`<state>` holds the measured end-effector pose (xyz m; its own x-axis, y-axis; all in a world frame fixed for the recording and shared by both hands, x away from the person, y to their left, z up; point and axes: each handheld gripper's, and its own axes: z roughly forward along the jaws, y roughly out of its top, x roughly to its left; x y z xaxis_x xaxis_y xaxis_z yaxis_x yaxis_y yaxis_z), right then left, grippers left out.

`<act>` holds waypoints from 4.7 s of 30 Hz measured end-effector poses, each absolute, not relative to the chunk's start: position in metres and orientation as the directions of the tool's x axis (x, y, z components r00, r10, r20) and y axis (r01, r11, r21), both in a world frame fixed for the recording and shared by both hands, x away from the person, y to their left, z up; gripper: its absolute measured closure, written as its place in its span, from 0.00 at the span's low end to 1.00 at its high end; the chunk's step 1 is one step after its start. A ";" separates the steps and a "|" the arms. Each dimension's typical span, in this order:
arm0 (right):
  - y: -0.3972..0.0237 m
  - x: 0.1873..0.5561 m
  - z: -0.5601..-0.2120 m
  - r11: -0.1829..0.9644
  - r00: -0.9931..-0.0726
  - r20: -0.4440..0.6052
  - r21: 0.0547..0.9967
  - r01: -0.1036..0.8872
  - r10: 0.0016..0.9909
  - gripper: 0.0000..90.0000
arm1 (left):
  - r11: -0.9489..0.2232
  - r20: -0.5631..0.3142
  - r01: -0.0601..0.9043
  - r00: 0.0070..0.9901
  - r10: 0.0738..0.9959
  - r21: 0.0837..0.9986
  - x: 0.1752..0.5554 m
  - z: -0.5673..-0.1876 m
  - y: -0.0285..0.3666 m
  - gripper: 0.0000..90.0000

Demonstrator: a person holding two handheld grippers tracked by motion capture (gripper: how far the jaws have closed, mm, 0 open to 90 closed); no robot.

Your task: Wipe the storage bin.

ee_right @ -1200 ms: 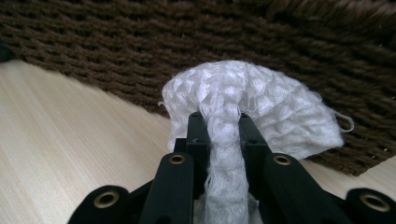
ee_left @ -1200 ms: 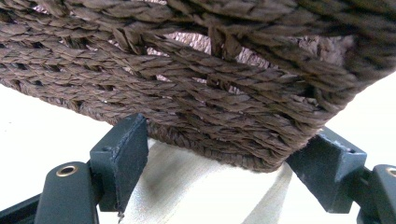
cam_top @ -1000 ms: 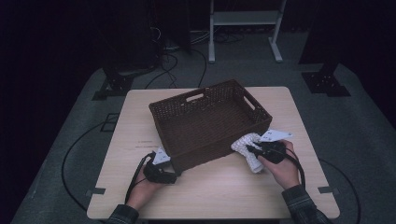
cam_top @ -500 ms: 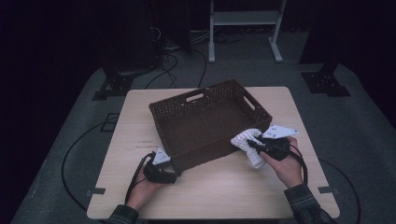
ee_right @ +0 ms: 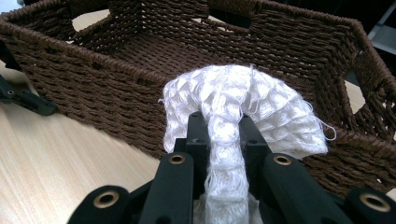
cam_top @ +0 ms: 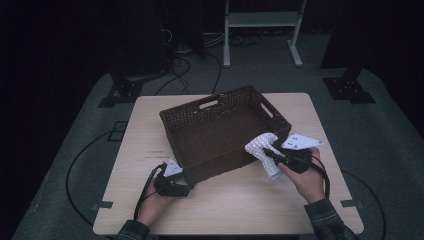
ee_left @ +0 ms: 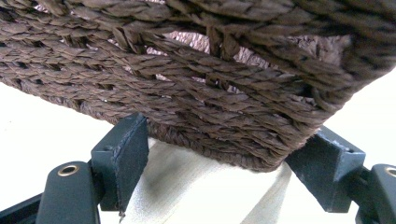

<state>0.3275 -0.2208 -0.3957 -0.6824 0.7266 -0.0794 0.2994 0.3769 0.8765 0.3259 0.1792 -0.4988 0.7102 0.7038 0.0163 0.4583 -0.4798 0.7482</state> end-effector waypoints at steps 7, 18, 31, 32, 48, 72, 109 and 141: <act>-0.222 0.332 -0.404 0.377 -0.682 -0.057 0.866 0.330 0.729 0.87 | -0.477 0.015 0.458 0.709 0.705 0.750 0.326 -0.499 0.179 0.25; -0.211 0.336 -0.424 0.416 -0.699 -0.042 0.829 0.374 0.714 0.87 | -0.479 0.018 0.456 0.710 0.704 0.750 0.326 -0.499 0.179 0.25; -0.202 0.342 -0.445 0.454 -0.714 -0.018 0.783 0.425 0.700 0.87 | -0.479 0.018 0.456 0.710 0.704 0.750 0.326 -0.499 0.179 0.25; -0.202 0.342 -0.446 0.459 -0.716 -0.019 0.780 0.426 0.697 0.87 | -0.479 0.018 0.456 0.710 0.704 0.750 0.326 -0.499 0.179 0.25; -0.197 0.346 -0.465 0.505 -0.732 -0.006 0.728 0.465 0.682 0.87 | -0.478 0.018 0.456 0.709 0.705 0.751 0.326 -0.499 0.179 0.25; -0.187 0.340 -0.458 0.496 -0.742 -0.027 0.760 0.420 0.670 0.87 | -0.478 0.017 0.457 0.709 0.705 0.750 0.326 -0.499 0.179 0.25; -0.179 0.328 -0.405 0.446 -0.762 -0.081 0.848 0.286 0.642 0.87 | -0.481 0.018 0.457 0.711 0.703 0.748 0.326 -0.499 0.179 0.25; -0.158 0.337 -0.438 0.506 -0.800 -0.047 0.796 0.331 0.598 0.87 | -0.478 0.018 0.456 0.710 0.704 0.750 0.326 -0.499 0.179 0.25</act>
<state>0.3375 -0.1582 -0.4377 -0.8004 0.5975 -0.0475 0.3308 0.5064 0.7963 0.3261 0.1787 -0.4989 0.7096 0.7044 0.0177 0.4561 -0.4783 0.7505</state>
